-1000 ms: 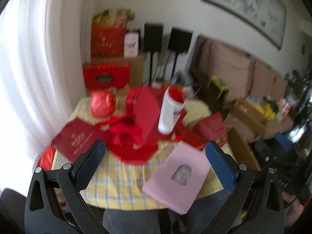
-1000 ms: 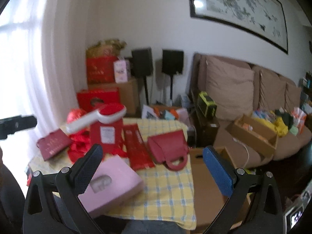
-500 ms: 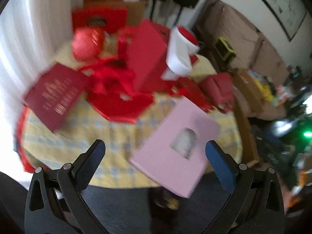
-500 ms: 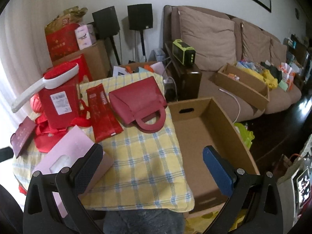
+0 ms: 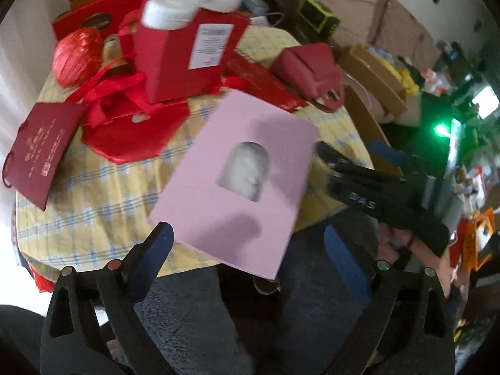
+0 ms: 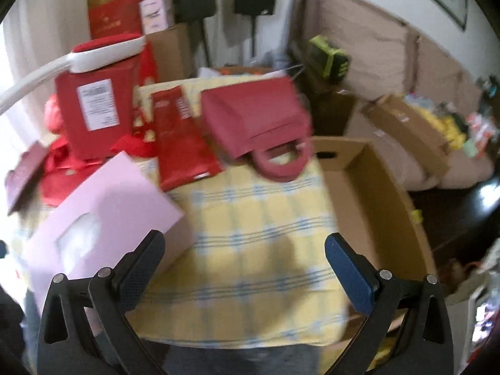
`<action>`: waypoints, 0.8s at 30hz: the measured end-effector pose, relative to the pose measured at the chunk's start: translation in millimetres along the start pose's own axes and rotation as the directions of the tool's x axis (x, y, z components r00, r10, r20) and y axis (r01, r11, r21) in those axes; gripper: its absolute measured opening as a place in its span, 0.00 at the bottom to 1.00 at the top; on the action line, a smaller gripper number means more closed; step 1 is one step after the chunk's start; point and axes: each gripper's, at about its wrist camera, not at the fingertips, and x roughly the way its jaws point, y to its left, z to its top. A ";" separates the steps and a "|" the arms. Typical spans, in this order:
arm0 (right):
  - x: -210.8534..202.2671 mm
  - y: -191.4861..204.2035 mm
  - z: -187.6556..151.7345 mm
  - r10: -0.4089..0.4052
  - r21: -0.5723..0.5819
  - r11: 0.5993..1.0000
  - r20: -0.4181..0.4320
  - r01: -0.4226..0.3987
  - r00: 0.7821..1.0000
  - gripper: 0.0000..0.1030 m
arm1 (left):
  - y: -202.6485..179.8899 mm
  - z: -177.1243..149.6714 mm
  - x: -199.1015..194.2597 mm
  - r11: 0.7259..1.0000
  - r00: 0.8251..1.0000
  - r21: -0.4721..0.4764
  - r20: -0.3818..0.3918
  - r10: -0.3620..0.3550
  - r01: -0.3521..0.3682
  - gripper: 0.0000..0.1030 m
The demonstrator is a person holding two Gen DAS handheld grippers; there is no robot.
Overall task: Organize objects
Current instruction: 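Grasp the pink box edge with the left gripper while the right gripper approaches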
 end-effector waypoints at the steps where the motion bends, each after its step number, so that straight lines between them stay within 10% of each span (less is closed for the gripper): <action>1: 3.1 -1.2 -0.8 0.034 0.028 0.999 -0.007 -0.034 0.999 1.00 | -1.4 -0.7 0.8 1.000 1.000 0.006 0.000 0.012 -0.012 0.94; 17: -0.8 -27.0 -0.7 0.229 0.183 0.959 -0.053 -0.216 0.972 0.98 | 7.2 2.1 36.2 0.994 0.993 0.014 -0.036 0.111 -0.111 0.95; 24: 1.3 -56.2 -4.5 0.246 0.262 0.941 -0.085 -0.216 0.966 0.82 | 8.8 5.6 37.3 0.994 0.994 0.002 -0.009 0.107 -0.107 0.94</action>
